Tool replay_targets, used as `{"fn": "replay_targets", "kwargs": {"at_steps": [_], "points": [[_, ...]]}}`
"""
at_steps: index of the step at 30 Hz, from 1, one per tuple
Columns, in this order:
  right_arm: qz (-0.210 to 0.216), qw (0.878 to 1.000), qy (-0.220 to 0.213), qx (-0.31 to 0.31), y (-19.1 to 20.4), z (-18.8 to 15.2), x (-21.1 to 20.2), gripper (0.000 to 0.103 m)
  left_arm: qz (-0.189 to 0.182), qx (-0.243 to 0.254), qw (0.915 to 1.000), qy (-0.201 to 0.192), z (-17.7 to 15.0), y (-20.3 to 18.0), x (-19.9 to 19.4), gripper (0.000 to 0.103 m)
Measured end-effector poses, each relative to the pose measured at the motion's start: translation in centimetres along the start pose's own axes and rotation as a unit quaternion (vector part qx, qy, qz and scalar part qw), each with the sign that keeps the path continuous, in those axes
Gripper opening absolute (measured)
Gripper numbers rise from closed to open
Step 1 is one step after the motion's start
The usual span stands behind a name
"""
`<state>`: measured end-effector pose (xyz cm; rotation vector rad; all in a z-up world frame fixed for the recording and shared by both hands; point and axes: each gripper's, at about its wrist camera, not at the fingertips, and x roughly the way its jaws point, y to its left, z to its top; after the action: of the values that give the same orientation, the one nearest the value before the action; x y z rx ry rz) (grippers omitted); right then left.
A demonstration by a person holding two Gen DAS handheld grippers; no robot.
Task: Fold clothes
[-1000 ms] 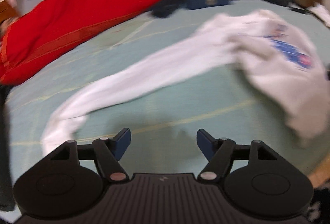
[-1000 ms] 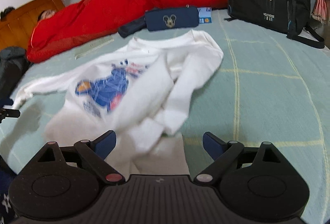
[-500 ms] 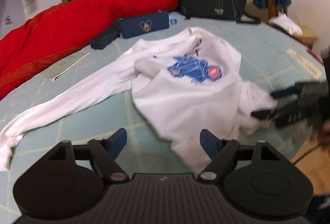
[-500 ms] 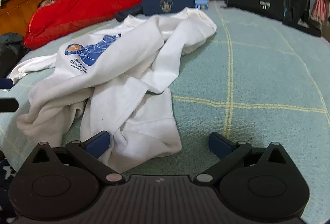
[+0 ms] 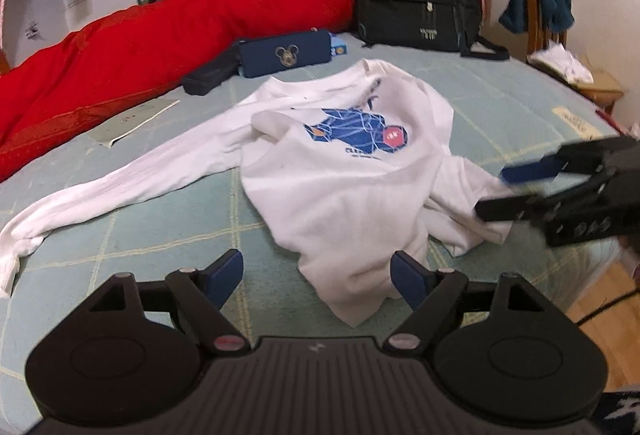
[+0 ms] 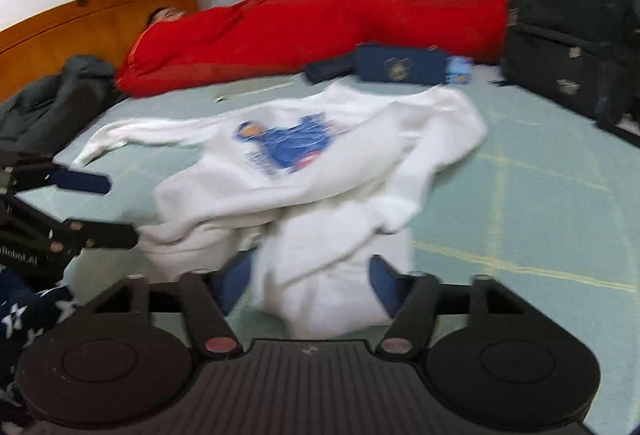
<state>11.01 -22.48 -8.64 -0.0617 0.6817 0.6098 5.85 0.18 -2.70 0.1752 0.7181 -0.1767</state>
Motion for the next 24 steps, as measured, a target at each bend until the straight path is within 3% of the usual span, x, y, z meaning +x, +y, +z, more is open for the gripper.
{"fn": "replay_targets", "kwargs": {"at_steps": [2,6,9,12,18,24], "points": [[0.010,1.000,0.015,-0.009,0.9,0.1,0.9,0.053,-0.001,-0.007,1.0000,-0.004,-0.1,0.3,-0.4,0.081],[-0.015,0.999,0.034,-0.015,1.7,-0.2,2.0,0.026,-0.002,0.002,1.0000,-0.007,-0.3,0.1,-0.5,0.082],[-0.015,1.000,0.027,-0.002,1.1,0.2,1.2,0.014,-0.013,0.001,0.9999,-0.008,-0.4,0.0,-0.5,0.082],[-0.044,0.999,0.012,0.003,-0.4,1.2,-0.2,0.006,-0.013,0.002,0.9999,-0.007,-0.5,-0.1,-0.4,0.082],[-0.129,0.992,-0.002,0.009,-5.0,3.0,-2.3,0.004,-0.003,0.005,1.0000,-0.003,-0.5,-0.3,-0.2,0.082],[-0.205,0.979,0.018,-0.006,-9.1,4.5,-2.8,0.005,-0.003,0.010,0.9999,0.001,-0.5,-0.5,-0.1,0.082]]}}
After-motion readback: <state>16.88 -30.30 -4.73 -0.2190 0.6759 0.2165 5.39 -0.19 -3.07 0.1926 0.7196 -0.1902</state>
